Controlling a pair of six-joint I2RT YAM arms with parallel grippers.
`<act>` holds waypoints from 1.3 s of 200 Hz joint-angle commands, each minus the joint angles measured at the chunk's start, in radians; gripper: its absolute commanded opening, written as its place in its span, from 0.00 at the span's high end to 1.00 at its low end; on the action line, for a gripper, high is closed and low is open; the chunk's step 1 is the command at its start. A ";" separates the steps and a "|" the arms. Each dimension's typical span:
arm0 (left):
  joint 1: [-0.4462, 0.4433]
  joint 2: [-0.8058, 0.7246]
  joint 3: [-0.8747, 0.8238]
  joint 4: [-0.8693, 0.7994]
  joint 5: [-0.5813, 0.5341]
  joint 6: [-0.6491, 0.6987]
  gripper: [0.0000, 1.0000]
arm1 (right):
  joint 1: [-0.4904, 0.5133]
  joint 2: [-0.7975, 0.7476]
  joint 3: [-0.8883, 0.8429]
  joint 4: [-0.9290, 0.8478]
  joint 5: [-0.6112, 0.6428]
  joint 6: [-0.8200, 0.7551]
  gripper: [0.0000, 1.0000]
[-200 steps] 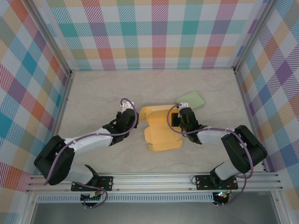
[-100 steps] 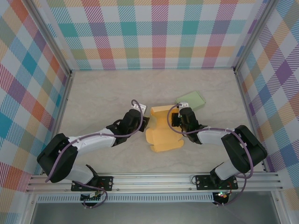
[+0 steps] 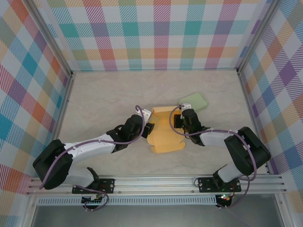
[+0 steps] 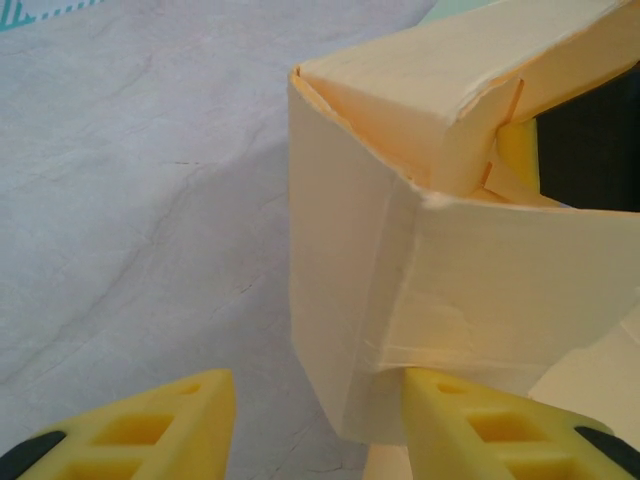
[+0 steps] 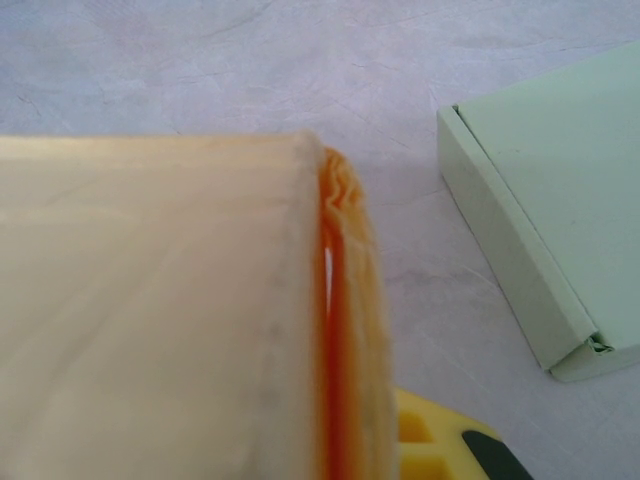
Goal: Fold the paper box
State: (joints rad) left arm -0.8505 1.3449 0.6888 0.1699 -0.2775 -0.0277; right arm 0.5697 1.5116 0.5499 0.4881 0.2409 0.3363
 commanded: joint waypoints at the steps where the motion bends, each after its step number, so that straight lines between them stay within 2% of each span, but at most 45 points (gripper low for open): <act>1: -0.007 -0.013 -0.001 -0.028 0.001 0.035 0.52 | 0.002 -0.014 -0.008 0.017 -0.015 0.016 1.00; 90: -0.012 0.151 0.092 0.173 -0.088 0.169 0.55 | 0.002 -0.019 -0.012 0.023 -0.023 0.012 1.00; 137: -0.027 0.217 0.106 0.294 -0.208 0.185 0.71 | 0.002 -0.016 -0.013 0.024 -0.035 0.015 1.00; 157: -0.042 0.262 0.127 0.324 -0.313 0.194 0.85 | 0.002 -0.014 -0.014 0.024 -0.049 0.024 1.00; 178: -0.066 0.310 0.150 0.358 -0.436 0.205 0.92 | 0.008 -0.013 -0.015 0.023 -0.060 0.047 1.00; 213: -0.100 0.375 0.183 0.413 -0.578 0.208 0.95 | 0.039 -0.005 0.010 -0.013 -0.069 0.109 1.00; 250: -0.102 0.417 0.211 0.432 -0.777 0.128 0.96 | 0.092 -0.021 0.040 -0.063 -0.024 0.163 1.00; 260: -0.101 0.434 0.219 0.439 -0.861 0.103 0.96 | 0.096 -0.027 0.046 -0.073 -0.027 0.191 1.00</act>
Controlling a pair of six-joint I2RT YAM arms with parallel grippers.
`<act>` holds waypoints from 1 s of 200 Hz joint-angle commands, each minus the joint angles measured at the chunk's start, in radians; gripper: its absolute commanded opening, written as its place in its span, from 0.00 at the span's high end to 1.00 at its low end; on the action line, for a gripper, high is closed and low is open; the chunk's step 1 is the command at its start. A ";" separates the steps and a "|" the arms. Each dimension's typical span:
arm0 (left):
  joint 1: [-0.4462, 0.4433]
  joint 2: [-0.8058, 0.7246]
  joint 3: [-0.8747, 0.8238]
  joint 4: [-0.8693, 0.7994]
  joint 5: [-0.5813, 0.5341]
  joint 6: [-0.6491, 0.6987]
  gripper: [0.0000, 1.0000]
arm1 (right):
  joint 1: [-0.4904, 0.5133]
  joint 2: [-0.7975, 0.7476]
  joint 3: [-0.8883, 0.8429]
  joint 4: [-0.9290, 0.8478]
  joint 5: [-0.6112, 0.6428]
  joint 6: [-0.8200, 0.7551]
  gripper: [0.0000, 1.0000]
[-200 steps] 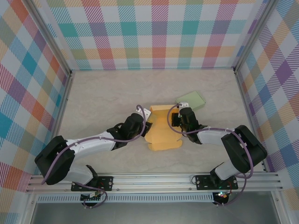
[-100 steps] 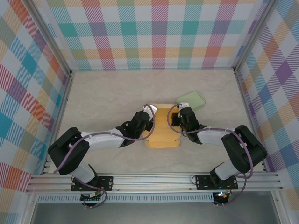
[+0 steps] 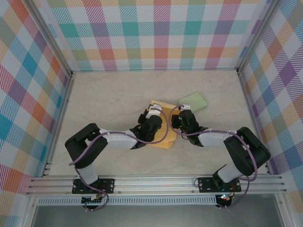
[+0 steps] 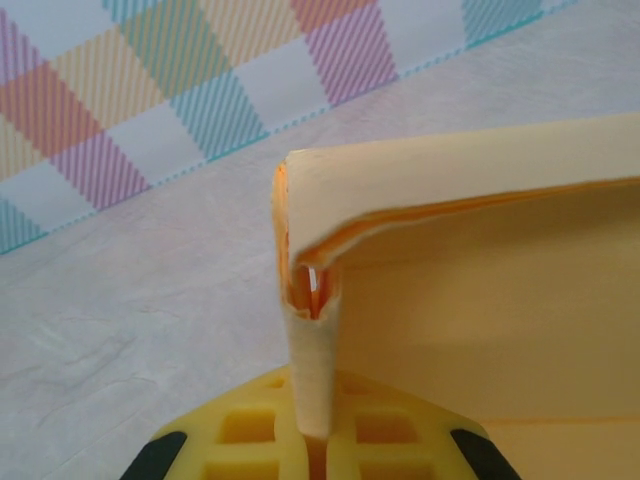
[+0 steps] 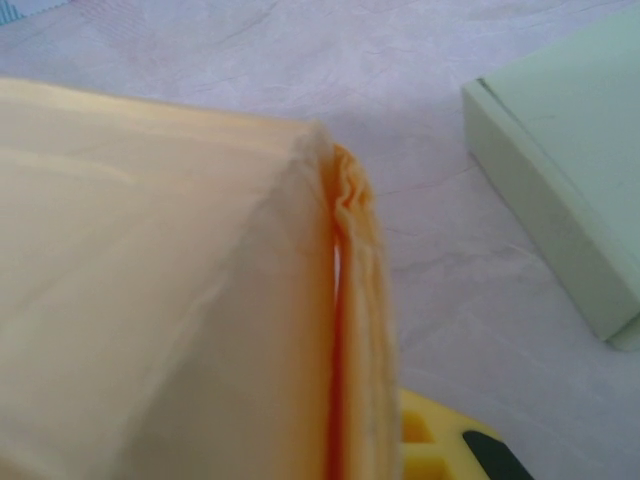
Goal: Fold the paper box
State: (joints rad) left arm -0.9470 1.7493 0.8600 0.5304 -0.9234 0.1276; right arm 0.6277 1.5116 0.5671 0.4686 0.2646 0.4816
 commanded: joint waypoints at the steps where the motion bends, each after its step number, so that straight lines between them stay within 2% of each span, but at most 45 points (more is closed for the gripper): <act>1: -0.005 0.032 0.050 0.077 -0.221 -0.055 0.96 | 0.037 -0.028 0.028 -0.054 -0.052 0.047 1.00; 22: 0.003 0.065 0.062 0.059 -0.304 -0.129 0.96 | 0.053 -0.033 0.040 -0.068 -0.055 0.085 1.00; 49: 0.038 0.050 0.077 -0.109 -0.317 -0.347 0.95 | 0.071 -0.033 0.047 -0.088 -0.027 0.122 1.00; 69: 0.060 -0.011 0.028 -0.086 -0.196 -0.362 0.90 | 0.073 -0.028 0.047 -0.094 -0.012 0.145 1.00; 89: 0.060 -0.088 -0.022 -0.035 -0.008 -0.288 0.75 | 0.073 -0.026 0.053 -0.117 0.012 0.166 1.00; 113: 0.057 -0.206 -0.083 -0.059 0.178 -0.312 0.57 | 0.073 -0.029 0.075 -0.192 0.041 0.202 1.00; 137: 0.052 -0.353 -0.146 -0.111 0.306 -0.377 0.49 | 0.073 -0.049 0.111 -0.330 0.063 0.225 1.00; 164: 0.049 -0.504 -0.199 -0.188 0.407 -0.455 0.35 | 0.073 -0.086 0.140 -0.446 0.074 0.207 1.00; 176: 0.048 -0.562 -0.220 -0.222 0.419 -0.502 0.29 | 0.073 -0.104 0.150 -0.502 0.085 0.200 1.00; 200: 0.048 -0.657 -0.237 -0.306 0.421 -0.552 0.23 | 0.073 -0.145 0.169 -0.612 0.085 0.182 1.00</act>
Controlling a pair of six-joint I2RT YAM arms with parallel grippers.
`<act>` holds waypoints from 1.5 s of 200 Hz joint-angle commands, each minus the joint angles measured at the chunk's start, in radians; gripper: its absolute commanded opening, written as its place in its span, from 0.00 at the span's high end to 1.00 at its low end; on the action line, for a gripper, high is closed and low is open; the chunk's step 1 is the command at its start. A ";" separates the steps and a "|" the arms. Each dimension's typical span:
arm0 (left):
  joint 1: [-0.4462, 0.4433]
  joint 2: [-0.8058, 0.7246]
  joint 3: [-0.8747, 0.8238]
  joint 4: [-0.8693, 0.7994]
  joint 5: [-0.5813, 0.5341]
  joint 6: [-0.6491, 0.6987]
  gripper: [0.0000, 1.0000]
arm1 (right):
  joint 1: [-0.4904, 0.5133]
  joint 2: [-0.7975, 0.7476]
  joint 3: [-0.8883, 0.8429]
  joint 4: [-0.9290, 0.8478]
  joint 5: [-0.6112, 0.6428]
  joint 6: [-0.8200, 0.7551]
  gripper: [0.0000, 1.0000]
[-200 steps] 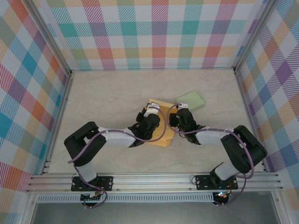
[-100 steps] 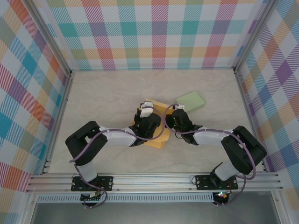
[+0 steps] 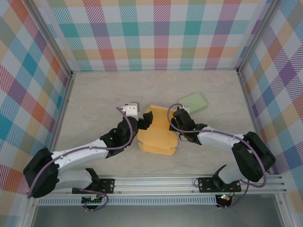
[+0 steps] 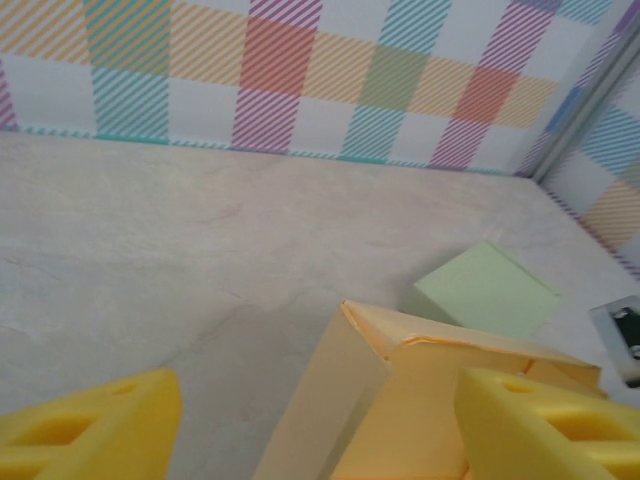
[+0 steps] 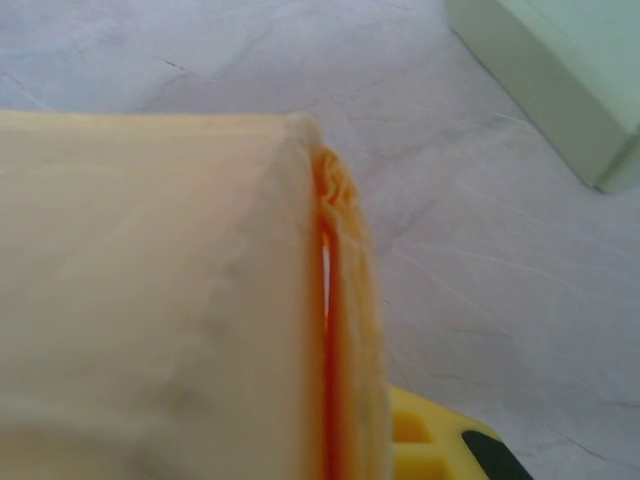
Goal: Fold the paper box
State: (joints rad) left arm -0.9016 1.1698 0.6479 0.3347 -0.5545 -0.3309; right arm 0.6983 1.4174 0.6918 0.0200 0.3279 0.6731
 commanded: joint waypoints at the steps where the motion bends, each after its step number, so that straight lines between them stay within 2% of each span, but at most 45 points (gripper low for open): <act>1: 0.003 -0.081 -0.026 -0.114 0.050 -0.095 0.22 | 0.003 -0.052 0.047 -0.171 0.020 -0.011 1.00; 25: 0.001 -0.157 -0.028 -0.197 0.033 -0.123 0.00 | 0.003 -0.081 0.099 -0.330 -0.030 -0.065 1.00; 61: 0.004 -0.185 0.012 -0.321 0.066 -0.111 0.00 | 0.002 -0.082 0.186 -0.547 -0.180 -0.154 1.00; 93: 0.004 -0.130 0.061 -0.451 0.062 -0.100 0.00 | 0.001 0.019 0.303 -0.719 -0.318 -0.238 1.00; 137: 0.003 -0.138 0.046 -0.500 0.020 -0.141 0.00 | 0.001 0.199 0.421 -0.882 -0.374 -0.319 1.00; 182: 0.004 -0.176 0.038 -0.593 -0.072 -0.161 0.00 | 0.001 0.342 0.506 -0.951 -0.270 -0.336 1.00; 221: 0.004 -0.236 0.005 -0.569 -0.084 -0.157 0.00 | 0.001 0.522 0.615 -0.991 -0.129 -0.312 1.00; 258: 0.005 -0.263 -0.009 -0.574 -0.105 -0.156 0.00 | 0.003 0.696 0.740 -1.084 0.086 -0.241 1.00; 300: 0.005 -0.262 -0.010 -0.575 -0.131 -0.150 0.00 | 0.013 0.794 0.781 -1.075 0.128 -0.202 1.00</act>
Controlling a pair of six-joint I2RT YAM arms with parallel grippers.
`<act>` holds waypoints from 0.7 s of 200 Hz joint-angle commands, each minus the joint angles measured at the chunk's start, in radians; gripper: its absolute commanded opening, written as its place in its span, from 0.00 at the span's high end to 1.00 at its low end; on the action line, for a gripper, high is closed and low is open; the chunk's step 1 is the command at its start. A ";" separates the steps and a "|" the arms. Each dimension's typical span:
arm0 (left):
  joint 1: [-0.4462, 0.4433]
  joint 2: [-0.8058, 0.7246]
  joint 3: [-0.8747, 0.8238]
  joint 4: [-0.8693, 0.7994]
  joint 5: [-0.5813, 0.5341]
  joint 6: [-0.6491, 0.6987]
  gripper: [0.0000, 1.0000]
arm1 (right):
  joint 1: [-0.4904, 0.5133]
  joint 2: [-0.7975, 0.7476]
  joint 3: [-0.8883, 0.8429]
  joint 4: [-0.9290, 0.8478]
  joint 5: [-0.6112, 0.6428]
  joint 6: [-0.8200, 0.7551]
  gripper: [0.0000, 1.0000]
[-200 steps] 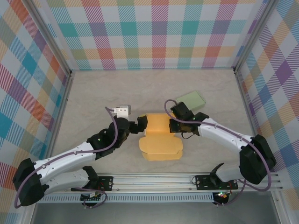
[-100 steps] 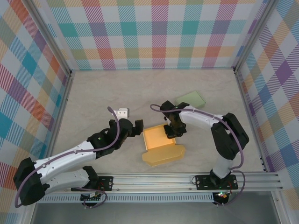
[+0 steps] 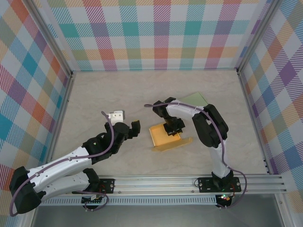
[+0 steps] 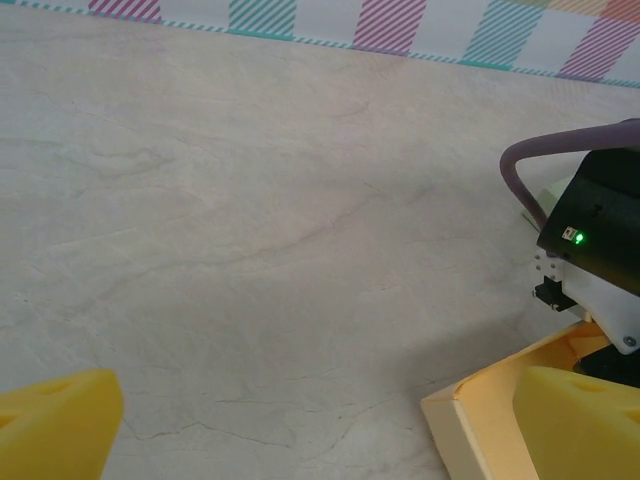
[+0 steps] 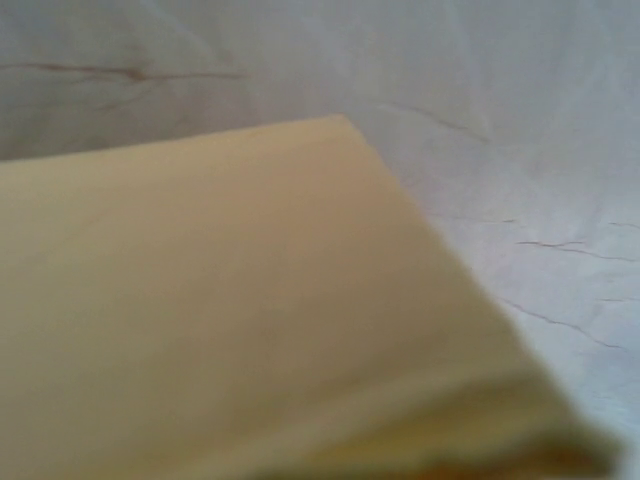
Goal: Fold the paper box
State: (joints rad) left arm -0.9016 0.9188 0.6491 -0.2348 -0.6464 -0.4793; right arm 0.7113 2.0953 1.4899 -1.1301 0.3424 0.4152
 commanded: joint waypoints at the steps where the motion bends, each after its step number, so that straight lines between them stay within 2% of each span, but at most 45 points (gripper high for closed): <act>1: 0.005 -0.011 -0.011 -0.005 -0.040 -0.001 0.00 | 0.000 0.119 -0.015 0.075 0.113 0.057 1.00; 58: 0.004 0.033 0.013 -0.010 -0.065 0.004 0.00 | 0.041 0.247 0.056 0.091 0.058 0.034 1.00; 108: 0.004 0.047 0.020 -0.030 -0.070 -0.010 0.00 | 0.074 0.205 0.028 0.109 0.029 -0.009 1.00; 117: 0.005 0.044 0.018 -0.030 -0.067 -0.011 0.00 | 0.076 0.182 0.022 0.104 0.036 -0.009 0.90; 126: 0.005 0.043 0.018 -0.033 -0.067 -0.010 0.00 | 0.076 0.153 0.017 0.100 0.046 -0.012 0.72; 140: 0.005 0.043 0.022 -0.065 -0.070 -0.010 0.00 | 0.075 0.115 0.016 0.091 0.073 -0.016 0.51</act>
State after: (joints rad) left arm -0.9016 0.9695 0.6498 -0.2504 -0.6937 -0.4797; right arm 0.7757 2.1883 1.5566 -1.2285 0.4919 0.4049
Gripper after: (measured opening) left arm 0.997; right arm 0.337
